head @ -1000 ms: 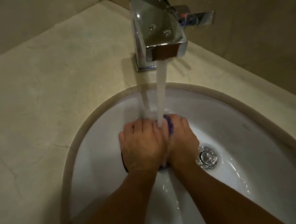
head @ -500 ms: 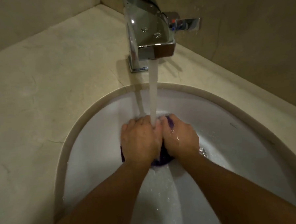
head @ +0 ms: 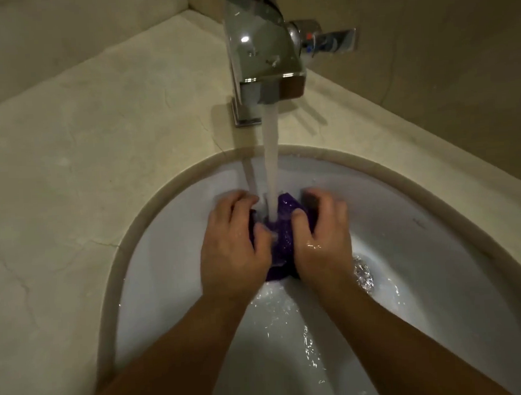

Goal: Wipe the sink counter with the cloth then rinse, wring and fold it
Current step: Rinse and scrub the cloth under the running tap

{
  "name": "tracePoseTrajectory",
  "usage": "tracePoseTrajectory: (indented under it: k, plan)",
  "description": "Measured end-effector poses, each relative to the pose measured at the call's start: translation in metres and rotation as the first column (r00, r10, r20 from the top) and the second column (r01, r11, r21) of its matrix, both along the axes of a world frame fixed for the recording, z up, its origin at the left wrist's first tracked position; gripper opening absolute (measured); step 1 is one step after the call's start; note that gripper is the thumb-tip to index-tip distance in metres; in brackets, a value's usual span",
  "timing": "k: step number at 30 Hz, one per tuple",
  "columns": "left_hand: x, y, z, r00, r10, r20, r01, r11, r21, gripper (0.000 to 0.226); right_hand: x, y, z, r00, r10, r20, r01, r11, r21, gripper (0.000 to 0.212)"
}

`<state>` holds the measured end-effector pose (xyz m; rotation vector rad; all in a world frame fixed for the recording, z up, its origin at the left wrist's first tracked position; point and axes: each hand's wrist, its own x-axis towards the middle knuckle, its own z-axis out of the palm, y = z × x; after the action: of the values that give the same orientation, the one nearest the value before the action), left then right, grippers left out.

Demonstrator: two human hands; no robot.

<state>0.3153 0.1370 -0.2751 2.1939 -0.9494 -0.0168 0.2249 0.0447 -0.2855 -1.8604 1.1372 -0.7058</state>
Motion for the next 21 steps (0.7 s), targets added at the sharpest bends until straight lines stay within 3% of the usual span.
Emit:
tracePoseTrajectory:
  k: [4,9,13,16,19,21]
  plan:
    - [-0.002,-0.002,-0.012,0.987,-0.086,0.138,0.074,0.993,0.092,0.04,0.007,0.019,-0.018,0.992,0.084,-0.098,-0.102,0.975,-0.198,0.043]
    - [-0.005,-0.012,-0.012,0.967,0.039,0.252,-0.054,0.997,0.054,0.038,0.011,0.007,-0.027,0.98,0.095,-0.173,-0.153,0.918,-0.365,0.035]
    - [-0.002,-0.023,-0.014,0.939,0.052,0.341,-0.12,0.976,0.182,0.044,0.018,0.0,-0.019,0.991,-0.003,-0.134,-0.034,0.961,-0.275,0.039]
    - [-0.001,-0.03,-0.011,0.958,0.1,0.27,-0.16,0.965,0.209,0.052,0.018,-0.005,-0.018,0.985,0.0,-0.17,-0.047,0.961,-0.274,0.034]
    - [0.001,-0.038,-0.007,0.946,0.122,0.299,-0.203,0.945,0.256,0.048,0.019,-0.017,-0.018,0.882,0.1,-0.461,-0.266,0.912,-0.311,0.025]
    - [-0.001,-0.039,-0.002,0.944,0.133,0.301,-0.217,0.939,0.266,0.042,0.02,-0.022,-0.015,0.829,0.145,-0.541,-0.314,0.92,-0.233,0.033]
